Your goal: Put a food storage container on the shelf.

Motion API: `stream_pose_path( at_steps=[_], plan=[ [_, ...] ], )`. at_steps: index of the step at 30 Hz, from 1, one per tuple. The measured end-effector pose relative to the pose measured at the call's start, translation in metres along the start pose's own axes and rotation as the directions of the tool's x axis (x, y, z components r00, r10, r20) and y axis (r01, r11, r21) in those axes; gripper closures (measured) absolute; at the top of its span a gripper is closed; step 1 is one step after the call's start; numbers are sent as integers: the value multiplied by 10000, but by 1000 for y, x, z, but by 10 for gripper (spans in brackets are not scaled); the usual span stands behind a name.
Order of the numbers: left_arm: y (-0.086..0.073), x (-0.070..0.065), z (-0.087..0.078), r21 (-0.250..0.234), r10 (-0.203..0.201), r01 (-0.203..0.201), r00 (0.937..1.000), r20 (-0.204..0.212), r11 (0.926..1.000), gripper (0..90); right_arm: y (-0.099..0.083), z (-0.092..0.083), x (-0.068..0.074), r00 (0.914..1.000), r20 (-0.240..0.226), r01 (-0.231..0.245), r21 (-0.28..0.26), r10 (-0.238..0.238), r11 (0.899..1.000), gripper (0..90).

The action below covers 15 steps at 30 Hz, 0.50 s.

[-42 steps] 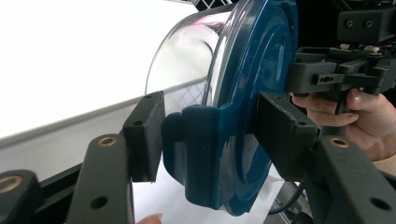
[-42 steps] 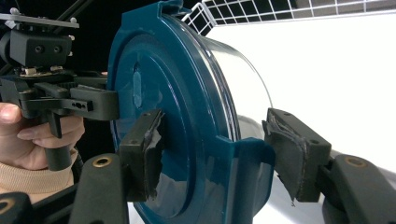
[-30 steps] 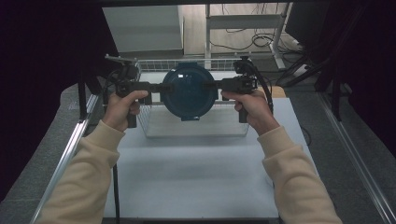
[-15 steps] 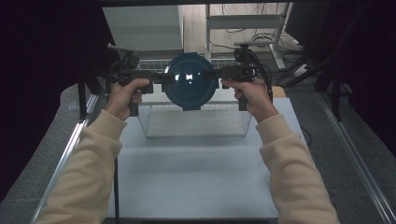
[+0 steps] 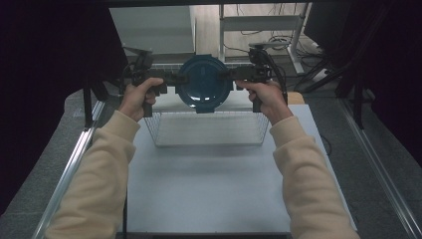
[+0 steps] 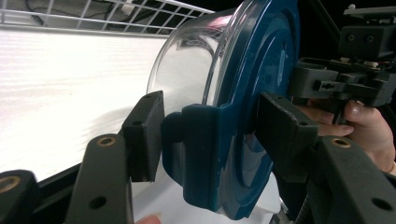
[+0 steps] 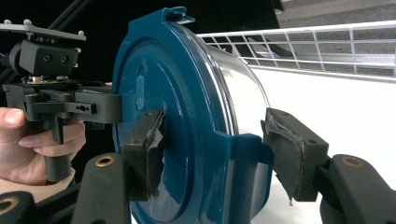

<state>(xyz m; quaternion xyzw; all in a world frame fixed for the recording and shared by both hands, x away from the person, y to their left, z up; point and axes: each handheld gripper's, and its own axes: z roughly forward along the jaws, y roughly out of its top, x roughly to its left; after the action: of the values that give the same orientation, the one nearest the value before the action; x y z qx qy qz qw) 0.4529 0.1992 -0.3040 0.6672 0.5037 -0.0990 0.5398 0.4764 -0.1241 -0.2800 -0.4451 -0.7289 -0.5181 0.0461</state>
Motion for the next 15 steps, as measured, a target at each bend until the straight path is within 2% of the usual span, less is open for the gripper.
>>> stream_pose_path(
  at_steps=[7,10,15],
  plan=[
    [5,15,8,-27,-502,502,9987,45,9987,434,3,11,-16,9986,-74,-526,95,526,9986,403],
    [7,21,12,-73,-909,910,9958,132,9958,431,4,16,-22,9966,-114,-821,34,821,9966,403],
    [10,30,18,-33,-1327,1328,9910,177,9911,416,6,23,-30,9923,-81,-1237,-22,1237,9923,398]
  ],
)
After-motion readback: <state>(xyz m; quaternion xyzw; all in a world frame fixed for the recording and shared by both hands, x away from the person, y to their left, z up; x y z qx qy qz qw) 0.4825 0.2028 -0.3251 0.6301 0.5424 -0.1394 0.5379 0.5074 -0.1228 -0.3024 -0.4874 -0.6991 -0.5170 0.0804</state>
